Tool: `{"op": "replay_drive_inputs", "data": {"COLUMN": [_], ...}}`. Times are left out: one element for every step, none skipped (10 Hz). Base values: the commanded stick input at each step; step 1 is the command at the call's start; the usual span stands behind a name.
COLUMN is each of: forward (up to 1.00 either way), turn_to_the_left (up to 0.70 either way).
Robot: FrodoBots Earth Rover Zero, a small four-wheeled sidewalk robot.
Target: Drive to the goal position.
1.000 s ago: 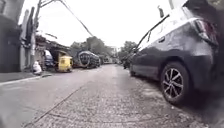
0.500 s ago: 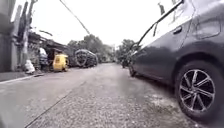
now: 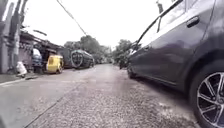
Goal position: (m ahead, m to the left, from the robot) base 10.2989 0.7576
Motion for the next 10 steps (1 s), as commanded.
{"op": "replay_drive_inputs", "data": {"forward": [1.00,1.00,1.00,1.00,1.00,1.00,1.00,1.00,1.00,1.00], "turn_to_the_left": [0.00,0.00,0.00,0.00,0.00,0.00,0.00,0.00,0.00,0.00]}}
